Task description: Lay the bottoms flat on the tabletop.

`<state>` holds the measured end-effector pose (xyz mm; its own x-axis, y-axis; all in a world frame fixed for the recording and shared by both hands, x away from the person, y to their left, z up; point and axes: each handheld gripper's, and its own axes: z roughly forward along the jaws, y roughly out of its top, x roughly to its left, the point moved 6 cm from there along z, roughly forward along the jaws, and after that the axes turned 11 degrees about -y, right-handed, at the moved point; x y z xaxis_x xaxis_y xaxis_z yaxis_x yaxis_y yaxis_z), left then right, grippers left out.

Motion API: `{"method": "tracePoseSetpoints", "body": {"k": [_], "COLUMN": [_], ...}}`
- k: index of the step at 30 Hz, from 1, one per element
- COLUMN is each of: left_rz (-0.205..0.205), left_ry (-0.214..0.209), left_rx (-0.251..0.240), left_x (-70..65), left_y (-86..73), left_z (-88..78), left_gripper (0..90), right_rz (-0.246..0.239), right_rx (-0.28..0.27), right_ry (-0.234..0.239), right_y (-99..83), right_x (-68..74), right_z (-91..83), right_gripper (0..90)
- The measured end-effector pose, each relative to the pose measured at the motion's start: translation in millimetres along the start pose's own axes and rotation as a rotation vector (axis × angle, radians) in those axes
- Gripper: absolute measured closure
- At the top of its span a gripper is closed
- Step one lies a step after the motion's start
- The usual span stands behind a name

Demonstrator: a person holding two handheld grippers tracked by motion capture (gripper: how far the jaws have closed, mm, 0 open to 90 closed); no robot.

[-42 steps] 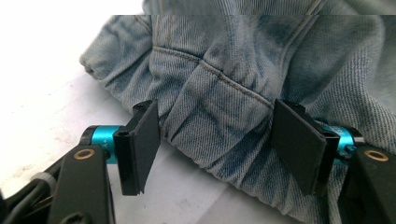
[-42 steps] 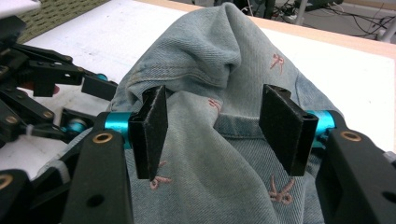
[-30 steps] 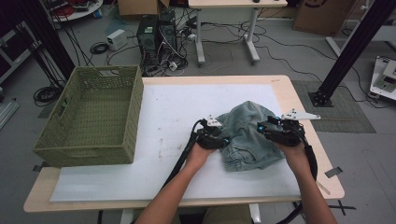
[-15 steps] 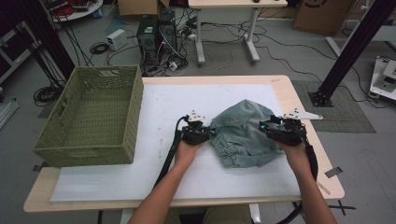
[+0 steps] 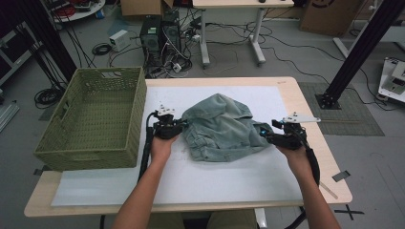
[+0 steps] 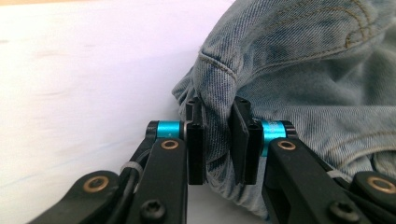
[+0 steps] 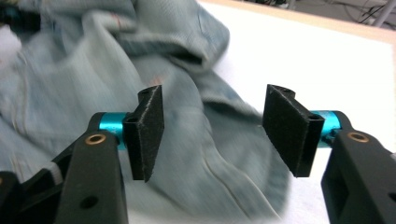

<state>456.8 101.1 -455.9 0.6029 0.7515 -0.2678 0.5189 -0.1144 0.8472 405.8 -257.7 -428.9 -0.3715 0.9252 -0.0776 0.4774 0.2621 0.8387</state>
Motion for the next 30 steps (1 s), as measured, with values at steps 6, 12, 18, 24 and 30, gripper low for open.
{"method": "tracePoseSetpoints", "body": {"k": [6, 12, 18, 24, 30], "left_rz": [-0.003, -0.004, -0.004, -0.002, -0.013], "left_ry": [-0.005, -0.036, -0.065, -0.099, -0.136], "left_rx": [-0.027, -0.092, -0.11, -0.099, -0.079], "left_x": [-1.6, -7.4, -9.3, -17.1, -31.8], "left_y": [-4.1, -7.4, -9.5, -19.6, -31.7], "left_z": [2.8, -6.5, -21.0, -28.8, -35.1], "left_gripper": [64.5, 46.4, 43.9, 41.9, 40.4], "right_rz": [-0.068, -0.108, -0.167, -0.204, -0.211], "right_rx": [0.099, 0.197, 0.217, 0.173, 0.138], "right_ry": [0.011, 0.028, 0.031, 0.071, 0.122], "right_y": [-13.1, -29.9, -34.5, -39.0, -52.5], "right_x": [20.5, 32.2, 40.8, 56.0, 73.3], "right_z": [27.4, 48.6, 43.0, 20.3, -9.0], "right_gripper": [37.5, 54.2, 86.3, 87.7, 88.1]}}
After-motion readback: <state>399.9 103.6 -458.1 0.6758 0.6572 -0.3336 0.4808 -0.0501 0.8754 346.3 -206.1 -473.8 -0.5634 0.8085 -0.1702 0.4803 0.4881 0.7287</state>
